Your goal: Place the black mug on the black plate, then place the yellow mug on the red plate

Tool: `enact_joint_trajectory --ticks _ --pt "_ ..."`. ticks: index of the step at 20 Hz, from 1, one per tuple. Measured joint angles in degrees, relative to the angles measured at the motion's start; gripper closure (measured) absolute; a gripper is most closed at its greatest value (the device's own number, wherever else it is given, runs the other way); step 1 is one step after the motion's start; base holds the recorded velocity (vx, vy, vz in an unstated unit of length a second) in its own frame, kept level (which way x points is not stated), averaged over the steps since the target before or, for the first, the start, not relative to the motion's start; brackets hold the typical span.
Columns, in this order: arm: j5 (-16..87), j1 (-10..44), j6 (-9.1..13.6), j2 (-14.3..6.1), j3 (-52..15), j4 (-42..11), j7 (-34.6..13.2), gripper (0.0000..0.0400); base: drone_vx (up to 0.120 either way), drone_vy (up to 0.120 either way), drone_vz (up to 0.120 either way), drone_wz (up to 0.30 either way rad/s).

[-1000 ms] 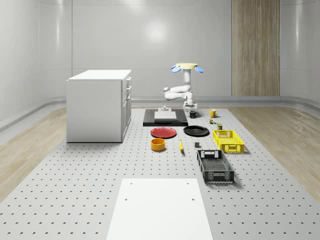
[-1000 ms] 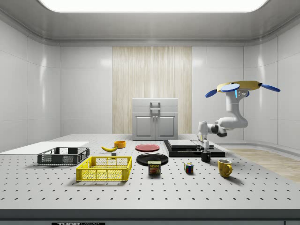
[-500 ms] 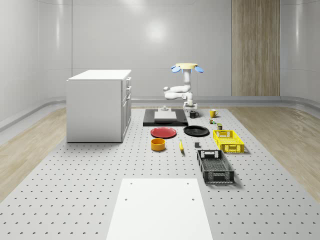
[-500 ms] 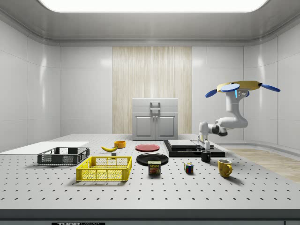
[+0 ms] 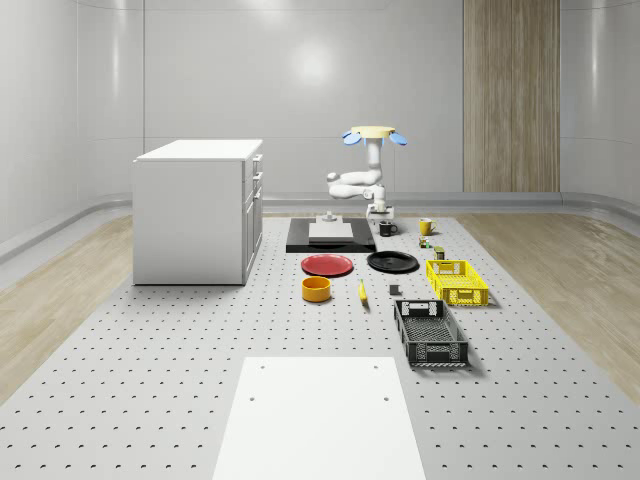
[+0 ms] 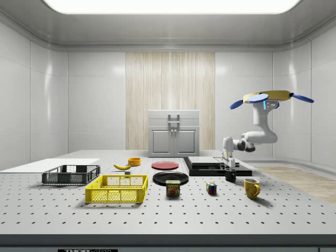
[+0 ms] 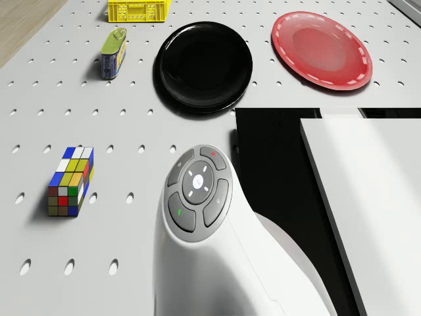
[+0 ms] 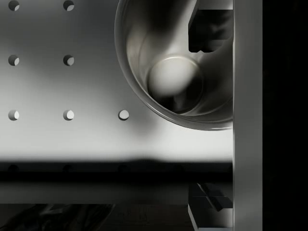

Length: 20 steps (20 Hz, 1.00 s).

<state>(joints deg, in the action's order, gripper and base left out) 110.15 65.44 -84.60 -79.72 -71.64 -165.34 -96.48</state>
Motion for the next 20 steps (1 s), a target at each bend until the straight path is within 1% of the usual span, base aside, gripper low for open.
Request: enact_joint_trajectory --ticks 9,10,11,12,13,14,15,17,20 --pt "-0.5 1.0 -0.7 -0.6 -0.5 0.8 -0.2 0.0000 0.000 0.000 0.000 0.000" --pt "-0.6 1.1 -0.8 -0.7 -0.5 0.9 -0.2 0.0024 0.000 0.000 0.000 0.000" --pt "-0.6 1.2 -0.9 -0.7 -0.6 0.9 -0.3 0.0085 0.000 0.000 0.000 0.000" --pt "-0.7 1.2 -1.0 -0.8 -0.6 1.0 -0.3 0.0132 0.000 0.000 0.000 0.000" --pt "-0.7 1.3 -1.1 -0.9 -0.6 1.0 -0.3 0.0169 0.000 0.000 0.000 0.000" --pt "-0.8 1.4 -1.1 -1.0 -0.7 1.0 -0.4 0.0198 0.000 0.000 0.000 0.000" --pt "-0.8 1.4 -1.2 -1.1 -0.7 1.1 -0.4 0.0221 0.000 0.000 0.000 0.000" --pt "-0.9 1.5 -1.4 -1.2 -0.7 1.1 -0.4 0.0252 0.000 0.000 0.000 0.000" --pt "-1.0 1.6 -1.6 -1.5 -0.8 1.1 -0.5 0.0277 0.000 0.000 0.000 0.000"
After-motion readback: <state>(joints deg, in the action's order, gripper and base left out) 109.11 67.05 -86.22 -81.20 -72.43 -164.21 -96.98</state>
